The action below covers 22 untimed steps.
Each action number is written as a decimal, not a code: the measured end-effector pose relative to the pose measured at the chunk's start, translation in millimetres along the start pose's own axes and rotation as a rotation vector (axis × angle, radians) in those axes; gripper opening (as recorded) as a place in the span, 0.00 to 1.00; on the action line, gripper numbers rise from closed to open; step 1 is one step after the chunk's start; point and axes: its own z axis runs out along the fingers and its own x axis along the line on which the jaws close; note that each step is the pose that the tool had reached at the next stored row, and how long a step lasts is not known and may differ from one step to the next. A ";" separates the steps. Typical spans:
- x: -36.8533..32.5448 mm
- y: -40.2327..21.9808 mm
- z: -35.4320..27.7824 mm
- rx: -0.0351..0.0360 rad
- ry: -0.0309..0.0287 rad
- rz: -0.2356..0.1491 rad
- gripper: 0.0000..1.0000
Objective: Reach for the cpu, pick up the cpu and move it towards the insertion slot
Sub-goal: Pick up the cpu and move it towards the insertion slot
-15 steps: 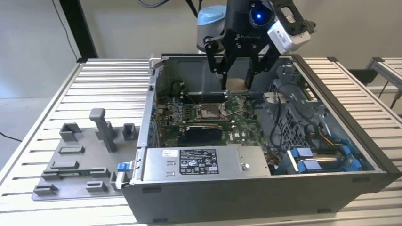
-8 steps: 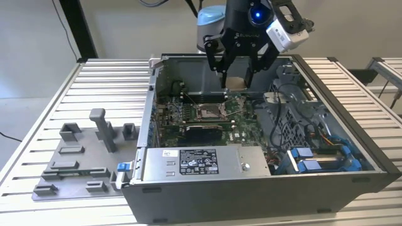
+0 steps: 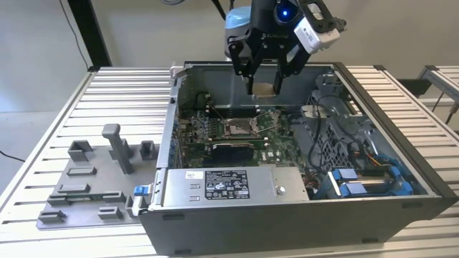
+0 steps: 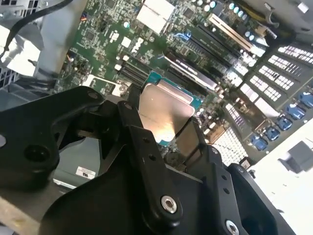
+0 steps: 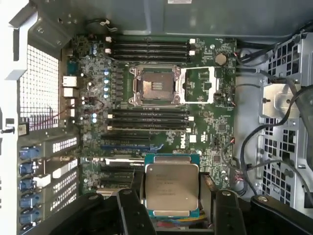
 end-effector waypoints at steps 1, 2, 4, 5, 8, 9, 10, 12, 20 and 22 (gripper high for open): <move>1.5 2.9 0.6 0.0000 0.0000 0.000 0.00; 2.8 5.7 1.3 0.0000 -0.0002 0.000 0.00; 5.5 11.3 2.5 -0.0001 -0.0004 0.000 0.00; 6.7 14.0 3.0 0.0000 -0.0005 0.000 0.00; 10.4 22.4 4.8 0.0000 -0.0008 0.000 0.00; 11.5 25.4 5.5 0.0000 -0.0009 0.000 0.00; 12.3 28.3 6.1 0.0001 -0.0009 0.000 0.00; 13.6 34.4 7.3 0.0000 -0.0010 0.000 0.00; 16.8 60.6 13.3 0.0008 -0.0010 0.000 0.00; 17.3 67.7 15.8 0.0015 -0.0010 0.000 0.00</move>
